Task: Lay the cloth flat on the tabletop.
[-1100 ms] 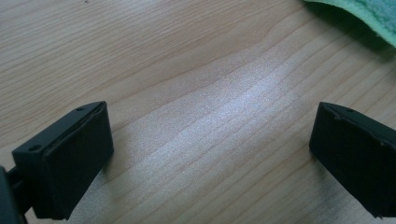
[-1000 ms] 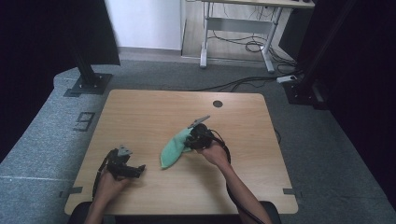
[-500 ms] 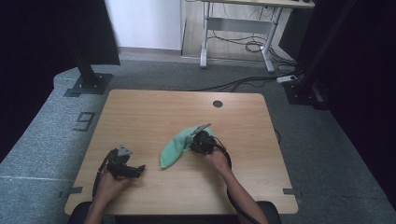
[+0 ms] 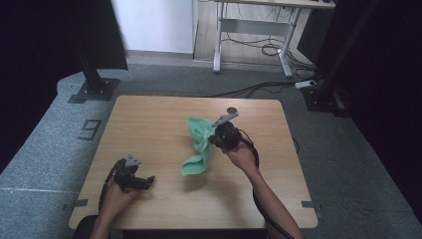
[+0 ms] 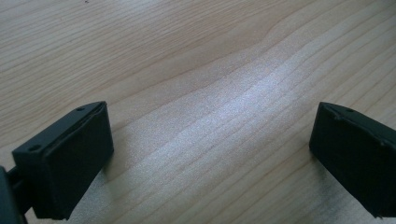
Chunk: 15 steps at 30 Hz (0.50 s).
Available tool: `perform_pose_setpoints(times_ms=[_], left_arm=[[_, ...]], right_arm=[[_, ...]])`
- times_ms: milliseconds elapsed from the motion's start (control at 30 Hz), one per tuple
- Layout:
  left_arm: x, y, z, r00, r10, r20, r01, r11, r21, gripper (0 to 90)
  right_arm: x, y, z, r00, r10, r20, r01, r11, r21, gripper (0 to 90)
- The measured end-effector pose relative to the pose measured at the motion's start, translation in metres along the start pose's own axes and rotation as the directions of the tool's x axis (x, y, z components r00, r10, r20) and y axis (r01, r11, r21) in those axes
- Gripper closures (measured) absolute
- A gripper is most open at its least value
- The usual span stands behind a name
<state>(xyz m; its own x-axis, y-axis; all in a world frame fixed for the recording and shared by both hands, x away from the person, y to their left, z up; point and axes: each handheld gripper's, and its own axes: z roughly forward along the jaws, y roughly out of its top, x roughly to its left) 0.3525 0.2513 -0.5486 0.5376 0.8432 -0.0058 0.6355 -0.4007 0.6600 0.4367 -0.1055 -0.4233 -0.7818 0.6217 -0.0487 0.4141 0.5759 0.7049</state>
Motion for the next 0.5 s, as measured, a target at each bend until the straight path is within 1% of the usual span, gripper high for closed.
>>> perform_pose_setpoints(times_ms=[100, 133, 167, 200, 233, 267, 333, 367, 400, 433, 467, 500], left_arm=[[0.0, 0.0, 0.0, 1.0, 0.0, 0.0, 0.0, 1.0, 0.0, 0.0], [0.0, 0.0, 0.0, 1.0, 0.0, 0.0, 0.0, 1.0, 0.0, 0.0], [0.0, 0.0, 0.0, 1.0, 0.0, 0.0, 0.0, 1.0, 0.0, 0.0], [0.0, 0.0, 0.0, 1.0, 0.0, 0.0, 0.0, 1.0, 0.0, 0.0], [0.0, 0.0, 0.0, 1.0, 0.0, 0.0, 0.0, 1.0, 0.0, 0.0], [0.0, 0.0, 0.0, 1.0, 0.0, 0.001, 0.0, 1.0, 0.0, 0.0], [0.0, 0.0, 0.0, 1.0, 0.0, 0.001, 0.0, 1.0, 0.0, 0.0], [0.0, 0.0, 0.0, 1.0, 0.0, 0.001, 0.0, 1.0, 0.0, 0.0], [0.0, 0.0, 0.0, 1.0, -0.001, 0.0, 0.001, 1.0, 0.0, 0.0], [0.0, 0.0, 0.0, 1.0, -0.001, 0.0, 0.001, 1.0, 0.0, 0.0], [0.0, 0.0, 0.0, 1.0, -0.002, -0.001, 0.002, 1.0, 0.0, 0.0], [0.0, 0.0, 0.0, 1.0, -0.002, -0.001, 0.002, 1.0, 0.0, 0.0]], right_arm=[[0.0, 0.001, -0.005, 1.0, 0.003, -0.003, -0.003, 1.0, -0.013, 84.2], [-0.001, -0.005, -0.005, 0.9999, 0.011, -0.005, -0.011, 1.0, -0.007, 83.6], [-0.001, -0.005, -0.005, 0.9999, 0.011, -0.005, -0.011, 1.0, -0.007, 83.6], [-0.004, -0.018, -0.002, 0.9998, 0.018, 0.009, -0.018, 0.999, 0.033, 82.6], [-0.004, -0.018, -0.002, 0.9998, 0.018, 0.009, -0.018, 0.999, 0.033, 82.6], [-0.01, -0.036, 0.002, 0.999, 0.041, 0.018, -0.042, 0.997, 0.068, 81.0], [-0.018, -0.054, 0.004, 0.9972, 0.069, 0.027, -0.071, 0.993, 0.097, 77.1], [-0.018, -0.054, 0.004, 0.9972, 0.069, 0.027, -0.071, 0.993, 0.097, 77.1], [-0.024, -0.069, 0.004, 0.995, 0.093, 0.035, -0.097, 0.988, 0.117, 67.0], [-0.024, -0.069, 0.004, 0.995, 0.093, 0.035, -0.097, 0.988, 0.117, 67.0], [-0.028, -0.079, 0.002, 0.9932, 0.106, 0.049, -0.111, 0.986, 0.124, 59.6], [-0.029, -0.081, 0.001, 0.9923, 0.11, 0.057, -0.116, 0.986, 0.121, 56.4]])
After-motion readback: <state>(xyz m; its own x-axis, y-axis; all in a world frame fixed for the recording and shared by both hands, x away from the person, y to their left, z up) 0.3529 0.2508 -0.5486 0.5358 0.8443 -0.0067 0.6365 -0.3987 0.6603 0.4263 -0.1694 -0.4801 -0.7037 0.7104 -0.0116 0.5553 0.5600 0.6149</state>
